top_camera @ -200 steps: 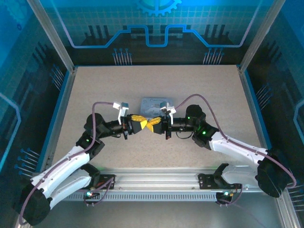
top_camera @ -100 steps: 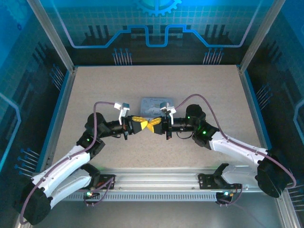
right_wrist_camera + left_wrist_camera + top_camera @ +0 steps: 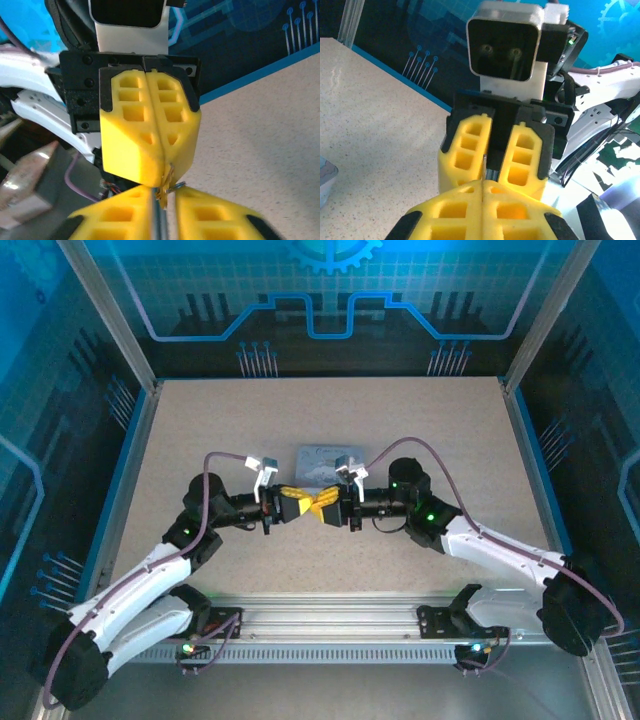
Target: Unlock the padlock with the key
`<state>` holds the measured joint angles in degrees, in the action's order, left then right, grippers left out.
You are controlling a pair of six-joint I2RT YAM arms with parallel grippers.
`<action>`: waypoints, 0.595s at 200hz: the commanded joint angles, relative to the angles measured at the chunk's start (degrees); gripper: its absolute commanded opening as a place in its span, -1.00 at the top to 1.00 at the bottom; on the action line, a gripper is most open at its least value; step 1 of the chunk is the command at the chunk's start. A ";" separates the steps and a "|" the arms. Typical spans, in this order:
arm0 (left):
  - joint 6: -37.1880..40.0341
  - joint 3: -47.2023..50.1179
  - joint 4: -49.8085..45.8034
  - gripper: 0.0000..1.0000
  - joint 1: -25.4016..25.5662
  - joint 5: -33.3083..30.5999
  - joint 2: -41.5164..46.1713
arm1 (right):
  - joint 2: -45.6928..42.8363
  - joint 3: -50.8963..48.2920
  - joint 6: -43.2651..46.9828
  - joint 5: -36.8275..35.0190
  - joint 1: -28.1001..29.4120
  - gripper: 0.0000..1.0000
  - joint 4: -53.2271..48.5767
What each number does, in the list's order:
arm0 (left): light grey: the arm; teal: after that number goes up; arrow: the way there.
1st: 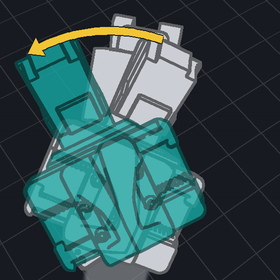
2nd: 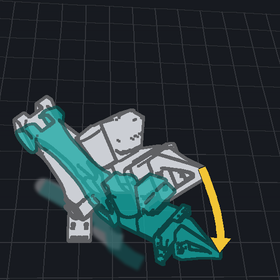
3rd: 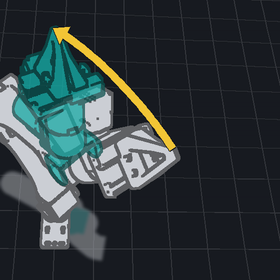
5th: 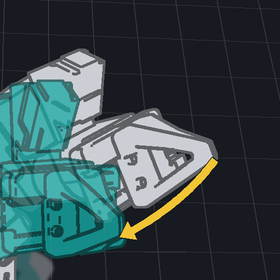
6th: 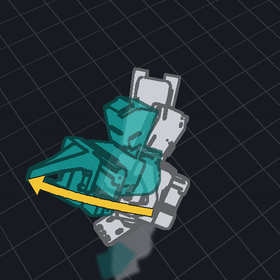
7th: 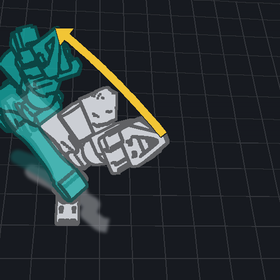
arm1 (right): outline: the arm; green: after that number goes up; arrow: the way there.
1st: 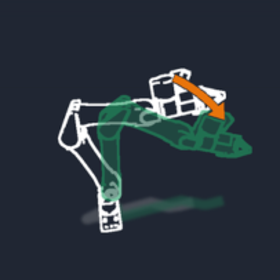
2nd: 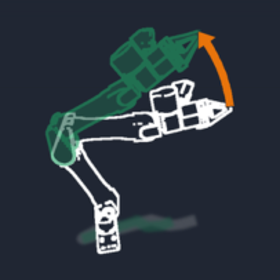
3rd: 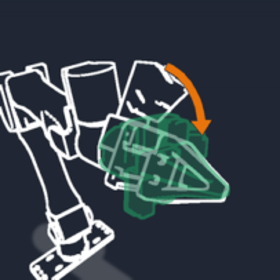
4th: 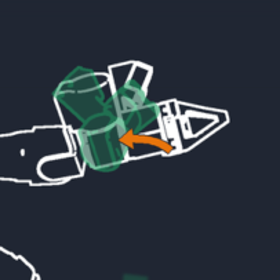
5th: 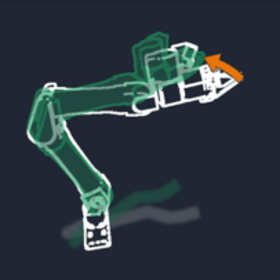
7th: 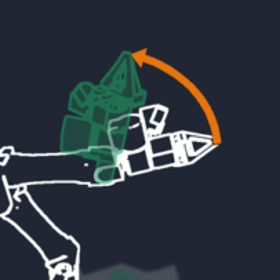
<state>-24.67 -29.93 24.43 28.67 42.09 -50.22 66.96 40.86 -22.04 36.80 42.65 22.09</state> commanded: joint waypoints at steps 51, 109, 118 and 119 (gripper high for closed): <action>5.62 -3.23 -9.09 1.00 -0.32 -1.78 -0.56 | -7.45 1.95 -3.36 -4.40 -4.41 0.11 -9.76; 4.61 -3.90 -8.07 1.00 -0.45 0.43 -2.39 | -4.60 5.69 -10.32 3.03 -7.28 0.32 -11.84; 4.38 -3.82 -7.72 1.00 -0.48 0.44 -2.43 | -3.53 5.89 -11.18 4.05 -7.13 0.37 -11.31; 4.33 -3.82 -7.68 1.00 -0.51 0.45 -2.43 | -3.43 5.94 -11.27 4.15 -7.09 0.37 -11.21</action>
<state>-20.62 -31.48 16.16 28.60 40.84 -52.56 61.01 44.80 -29.39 36.29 35.62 11.99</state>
